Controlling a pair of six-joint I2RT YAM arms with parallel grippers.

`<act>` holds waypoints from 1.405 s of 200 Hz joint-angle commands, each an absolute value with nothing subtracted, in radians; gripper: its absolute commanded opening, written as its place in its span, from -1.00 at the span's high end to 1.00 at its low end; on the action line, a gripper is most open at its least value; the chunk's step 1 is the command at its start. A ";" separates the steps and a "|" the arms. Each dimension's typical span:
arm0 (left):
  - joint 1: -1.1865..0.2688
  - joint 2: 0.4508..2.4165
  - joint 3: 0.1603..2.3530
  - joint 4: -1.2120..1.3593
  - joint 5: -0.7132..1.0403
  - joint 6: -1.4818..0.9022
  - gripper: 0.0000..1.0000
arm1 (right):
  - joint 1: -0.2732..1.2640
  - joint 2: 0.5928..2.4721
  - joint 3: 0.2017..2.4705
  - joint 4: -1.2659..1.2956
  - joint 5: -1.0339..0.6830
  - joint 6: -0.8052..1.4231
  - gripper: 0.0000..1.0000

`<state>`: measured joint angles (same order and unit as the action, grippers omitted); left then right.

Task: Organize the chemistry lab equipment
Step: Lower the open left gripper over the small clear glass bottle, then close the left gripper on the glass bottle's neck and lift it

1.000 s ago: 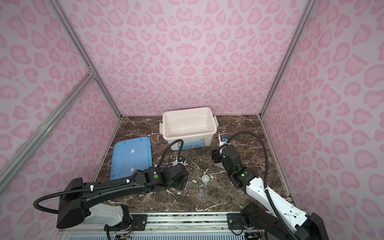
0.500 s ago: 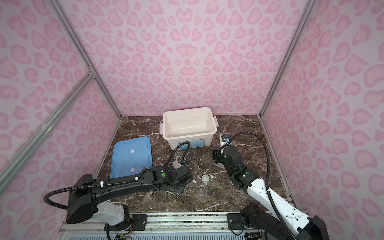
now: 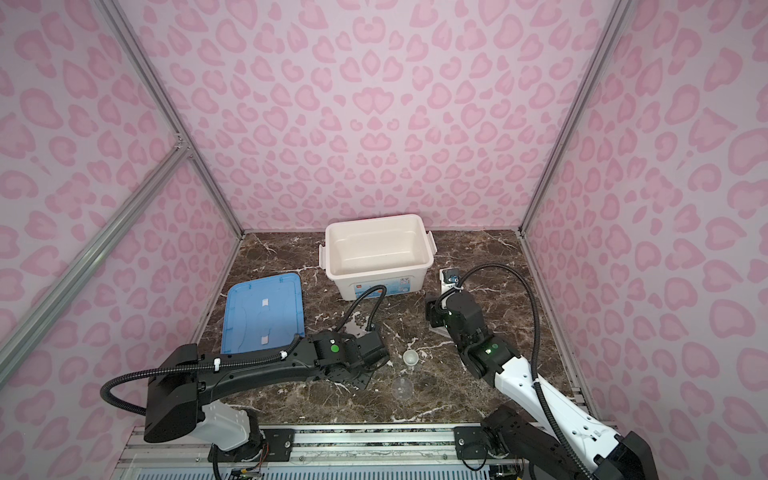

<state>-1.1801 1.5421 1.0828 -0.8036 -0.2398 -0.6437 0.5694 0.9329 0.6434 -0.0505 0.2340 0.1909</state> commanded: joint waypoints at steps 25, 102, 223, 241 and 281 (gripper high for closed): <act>-1.181 1.559 1.092 -0.825 -0.245 -0.646 -0.03 | 0.571 0.939 0.645 -0.049 0.225 0.198 -0.44; -1.180 1.581 1.103 -0.816 -0.258 -0.634 -0.03 | 0.569 0.941 0.645 -0.053 0.227 0.197 -0.43; -1.175 1.593 1.110 -0.812 -0.258 -0.617 0.25 | 0.569 0.933 0.643 -0.061 0.230 0.197 -0.42; -1.174 1.594 1.114 -0.811 -0.259 -0.612 0.25 | 0.569 0.933 0.643 -0.063 0.230 0.196 -0.42; -1.175 1.599 1.132 -0.813 -0.270 -0.600 0.34 | 0.569 0.933 0.644 -0.068 0.232 0.195 -0.42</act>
<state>-1.1755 1.5921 1.1095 -0.8082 -0.2512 -0.6102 0.5686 0.9337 0.6434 -0.0536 0.2314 0.1921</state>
